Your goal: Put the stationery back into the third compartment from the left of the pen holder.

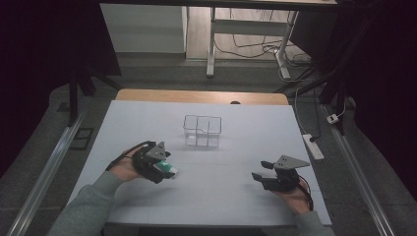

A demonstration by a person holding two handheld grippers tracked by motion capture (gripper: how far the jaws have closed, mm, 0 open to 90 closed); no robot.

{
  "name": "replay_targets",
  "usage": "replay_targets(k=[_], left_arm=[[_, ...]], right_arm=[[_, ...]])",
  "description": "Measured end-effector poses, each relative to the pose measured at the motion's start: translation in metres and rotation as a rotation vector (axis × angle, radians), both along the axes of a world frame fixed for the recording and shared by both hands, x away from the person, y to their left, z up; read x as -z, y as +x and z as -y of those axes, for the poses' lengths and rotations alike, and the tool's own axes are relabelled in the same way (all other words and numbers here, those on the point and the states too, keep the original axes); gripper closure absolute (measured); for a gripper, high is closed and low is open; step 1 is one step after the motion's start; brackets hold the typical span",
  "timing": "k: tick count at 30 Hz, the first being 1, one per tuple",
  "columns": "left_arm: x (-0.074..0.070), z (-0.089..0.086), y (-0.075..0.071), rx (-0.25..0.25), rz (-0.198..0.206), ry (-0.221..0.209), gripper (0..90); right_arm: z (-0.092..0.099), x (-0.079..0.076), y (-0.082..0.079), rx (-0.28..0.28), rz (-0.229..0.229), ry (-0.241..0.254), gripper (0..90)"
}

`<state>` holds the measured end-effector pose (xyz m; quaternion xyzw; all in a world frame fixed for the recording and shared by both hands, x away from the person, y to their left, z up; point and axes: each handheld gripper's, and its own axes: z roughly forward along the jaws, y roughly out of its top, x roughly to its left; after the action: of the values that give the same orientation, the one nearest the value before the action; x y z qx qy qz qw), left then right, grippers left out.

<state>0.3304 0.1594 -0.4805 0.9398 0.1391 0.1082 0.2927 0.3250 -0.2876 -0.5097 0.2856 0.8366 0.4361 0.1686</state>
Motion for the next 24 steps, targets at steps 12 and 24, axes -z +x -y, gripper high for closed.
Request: replay_targets(k=[12, 24], left_arm=[[0.005, 0.008, 0.007, 0.138, -0.025, 0.097, 23.9], [0.012, 0.015, 0.021, 0.218, -0.022, 0.173, 25.2]], right_arm=[[-0.003, 0.001, -0.002, -0.005, 0.000, 0.009, 37.5], [-0.001, 0.001, -0.008, -0.001, 0.004, -0.014, 37.0]])
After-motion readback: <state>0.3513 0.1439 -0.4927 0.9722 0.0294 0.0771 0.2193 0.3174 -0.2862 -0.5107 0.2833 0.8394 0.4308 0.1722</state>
